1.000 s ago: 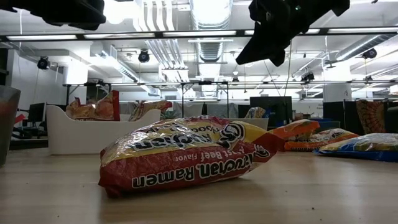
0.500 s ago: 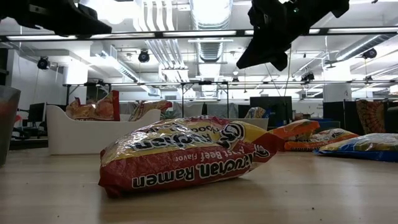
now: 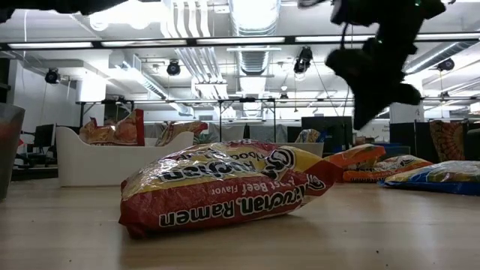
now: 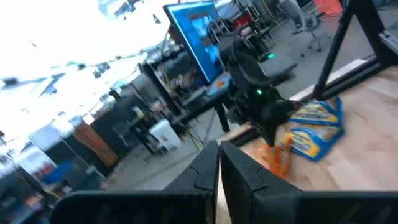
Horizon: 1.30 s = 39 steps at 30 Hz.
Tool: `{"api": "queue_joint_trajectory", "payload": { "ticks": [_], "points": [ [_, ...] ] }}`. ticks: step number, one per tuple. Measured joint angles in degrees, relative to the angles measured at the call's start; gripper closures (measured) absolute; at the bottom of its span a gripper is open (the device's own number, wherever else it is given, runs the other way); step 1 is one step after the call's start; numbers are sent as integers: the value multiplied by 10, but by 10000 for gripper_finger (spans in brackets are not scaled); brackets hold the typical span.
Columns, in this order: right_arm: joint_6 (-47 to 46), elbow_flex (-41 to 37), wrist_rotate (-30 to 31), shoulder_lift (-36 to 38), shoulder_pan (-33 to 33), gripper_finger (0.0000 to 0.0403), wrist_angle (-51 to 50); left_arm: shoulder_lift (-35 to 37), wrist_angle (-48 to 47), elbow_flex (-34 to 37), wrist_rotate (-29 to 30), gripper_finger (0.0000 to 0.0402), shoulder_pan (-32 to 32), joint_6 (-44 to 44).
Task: Sort Maruchan noodles
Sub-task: Put the orange noodle pack into the black bin
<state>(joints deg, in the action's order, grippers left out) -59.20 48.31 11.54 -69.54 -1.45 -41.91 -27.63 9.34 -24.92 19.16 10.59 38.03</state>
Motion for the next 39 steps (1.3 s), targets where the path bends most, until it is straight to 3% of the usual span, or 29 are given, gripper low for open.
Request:
{"api": "queue_joint_trajectory", "payload": {
  "ticks": [7, 11, 26, 32, 39],
  "points": [
    [-80, 0, 76, 0, 2, 392, -50, -16, 22, -20, 0, 402, 0, 46],
    [-81, 0, 48, 2, 30, 367, -57, -26, 22, -30, 0, 402, 0, 51],
    [11, -16, 35, 6, 154, 141, -69, -75, 29, -42, 11, 402, 0, 58],
    [-26, -75, 65, 6, 160, 85, 26, -89, 48, -42, 48, 402, 0, 37],
    [-42, -161, 63, 6, 160, 55, 195, -96, 48, -42, 48, 402, 0, 1]
  ]
}}
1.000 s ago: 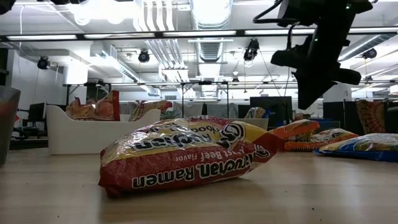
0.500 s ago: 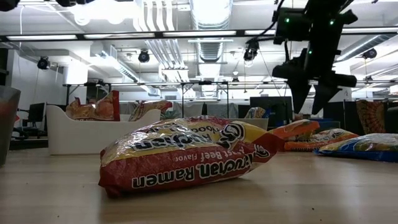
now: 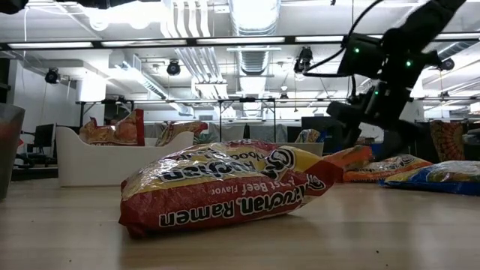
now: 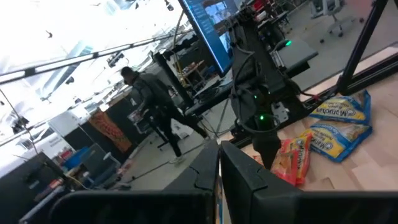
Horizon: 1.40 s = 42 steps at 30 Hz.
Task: Sort Maruchan noodles
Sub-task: Put the orange noodle pack into the black bin
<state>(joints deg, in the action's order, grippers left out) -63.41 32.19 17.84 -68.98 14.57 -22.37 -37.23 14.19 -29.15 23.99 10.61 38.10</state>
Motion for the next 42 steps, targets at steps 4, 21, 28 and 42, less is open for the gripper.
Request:
{"api": "queue_joint_trajectory", "payload": {
  "ticks": [4, 21, 28, 42],
  "points": [
    [13, -38, -2, -1, 1, 54, 127, -7, 5, 0, 0, 402, 0, -18],
    [50, -81, 24, -32, 7, 74, 313, -47, 60, -1, 0, 402, 0, -42],
    [104, -69, -5, -140, 7, 74, 438, -47, 64, -1, 0, 402, 0, -43],
    [176, 32, -48, -251, 8, 77, 454, -48, 64, -1, 0, 402, 0, -43]
  ]
}}
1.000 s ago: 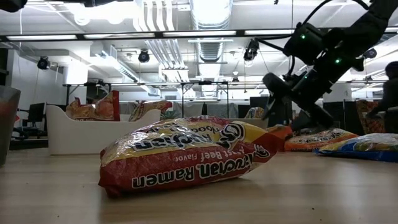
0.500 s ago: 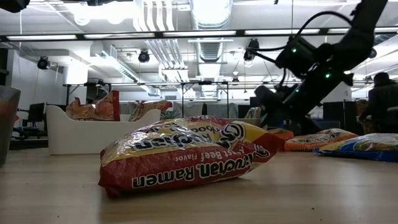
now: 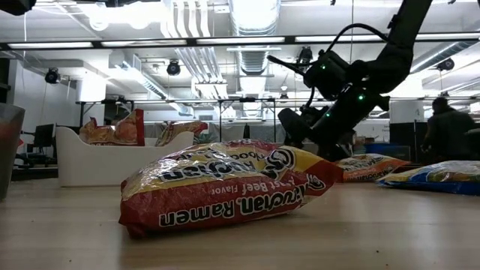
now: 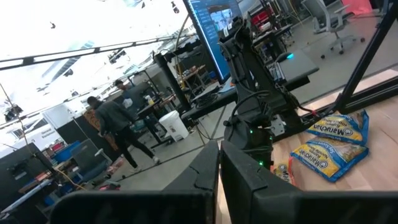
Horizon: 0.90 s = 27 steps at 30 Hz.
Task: Sort Maruchan noodles
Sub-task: Put the orange noodle pack into the black bin
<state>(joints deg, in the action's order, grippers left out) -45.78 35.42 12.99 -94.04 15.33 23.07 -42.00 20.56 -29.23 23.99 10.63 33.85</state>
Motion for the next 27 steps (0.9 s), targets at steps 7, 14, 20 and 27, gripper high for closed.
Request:
{"api": "queue_joint_trajectory", "payload": {
  "ticks": [7, 14, 20, 27],
  "points": [
    [1, 1, -17, -2, 2, 159, -2, 0, 0, 0, 0, 402, 0, 0],
    [22, 1, -21, 8, 2, 331, 2, 0, 0, 0, 1, 402, 0, -1],
    [58, 0, -32, 46, 2, 380, -11, 1, 0, 0, 1, 402, 0, -1],
    [77, 0, -56, 119, -8, 376, -8, 2, 0, 0, 1, 402, 1, -4]
  ]
}}
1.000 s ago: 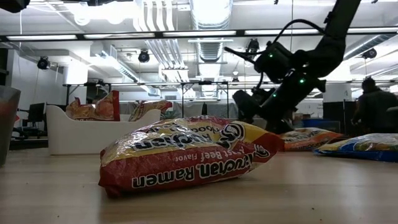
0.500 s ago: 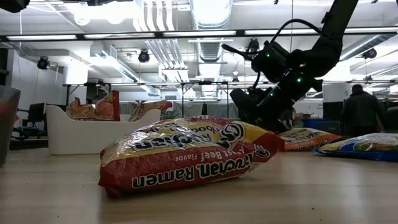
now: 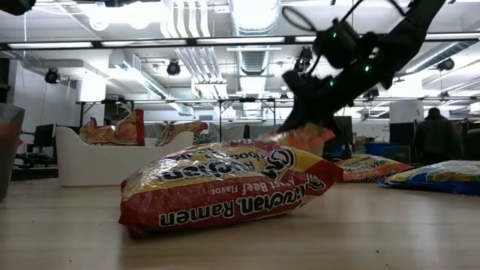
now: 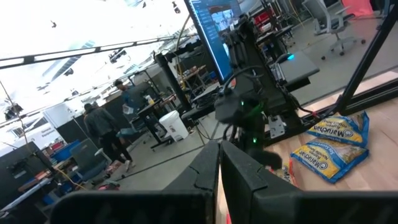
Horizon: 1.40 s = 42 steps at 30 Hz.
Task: Sort Maruchan noodles
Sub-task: Put the orange noodle pack into the black bin
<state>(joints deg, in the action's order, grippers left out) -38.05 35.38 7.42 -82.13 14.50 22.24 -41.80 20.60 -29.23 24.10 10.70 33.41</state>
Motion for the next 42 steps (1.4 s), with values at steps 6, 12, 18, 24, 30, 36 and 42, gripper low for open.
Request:
{"api": "queue_joint_trajectory", "payload": {
  "ticks": [6, 12, 18, 24, 30, 36, 42],
  "points": [
    [28, 0, 1, 56, -32, 383, 5, 12, 10, 0, 0, 402, 2, -24],
    [61, 0, 30, 91, -82, 385, 37, 31, 4, 0, -1, 402, 29, -74],
    [93, 1, 31, 80, -113, 386, 118, 35, 3, 0, -6, 402, 85, -138],
    [114, 40, 27, 16, -121, 386, 145, 28, 8, 1, 15, 402, 140, -176],
    [147, 169, -48, -99, -126, 386, 138, 9, 10, 18, 57, 402, 186, -210],
    [158, 312, -109, -207, -128, 386, 86, 8, 34, 12, 120, 402, 214, -195],
    [179, 429, -144, -293, -135, 386, 35, 39, 33, -2, 120, 402, 230, -145]
  ]
}}
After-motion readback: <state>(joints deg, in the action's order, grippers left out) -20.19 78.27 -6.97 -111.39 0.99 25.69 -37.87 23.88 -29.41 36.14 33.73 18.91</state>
